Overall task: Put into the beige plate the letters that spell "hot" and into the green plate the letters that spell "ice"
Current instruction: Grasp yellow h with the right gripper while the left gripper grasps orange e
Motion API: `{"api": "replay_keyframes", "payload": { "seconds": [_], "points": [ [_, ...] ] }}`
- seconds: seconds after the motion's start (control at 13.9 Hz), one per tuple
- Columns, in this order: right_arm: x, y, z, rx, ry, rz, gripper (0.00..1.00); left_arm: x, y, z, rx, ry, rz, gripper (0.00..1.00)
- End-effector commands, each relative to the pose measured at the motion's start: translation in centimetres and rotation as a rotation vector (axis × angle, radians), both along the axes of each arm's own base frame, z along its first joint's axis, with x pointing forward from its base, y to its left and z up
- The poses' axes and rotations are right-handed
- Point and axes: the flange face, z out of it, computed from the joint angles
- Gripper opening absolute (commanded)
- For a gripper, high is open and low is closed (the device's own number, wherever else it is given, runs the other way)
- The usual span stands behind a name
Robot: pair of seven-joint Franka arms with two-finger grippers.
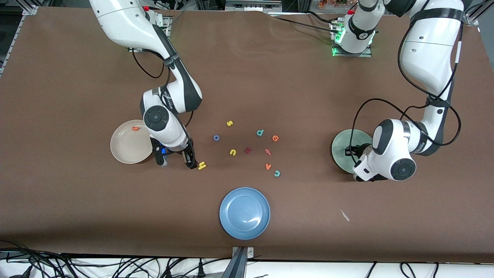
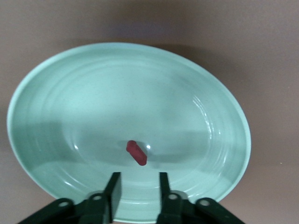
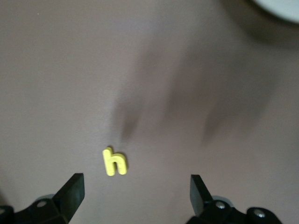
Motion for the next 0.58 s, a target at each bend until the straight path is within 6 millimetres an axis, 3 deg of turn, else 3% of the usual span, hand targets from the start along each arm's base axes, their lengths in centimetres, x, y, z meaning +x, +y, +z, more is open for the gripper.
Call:
{"api": "replay_keyframes", "payload": {
  "seconds": [0.0,0.29,0.5],
  "points": [
    [1.9,0.9,-0.3,0.042,0.022,-0.081,1.0,-0.1,-1.8,2.1,0.004,-0.015,-0.047,1.0],
    [2.4,0.9,-2.2,0.038,0.055,-0.089,1.0,0.7,-8.0,7.6,-0.044,-0.1,-0.117,1.0],
    [2.4,1.2,-4.2,0.039,0.078,-0.096,1.0,0.1,-13.9,9.2,-0.053,-0.135,-0.19,1.0]
  ]
}}
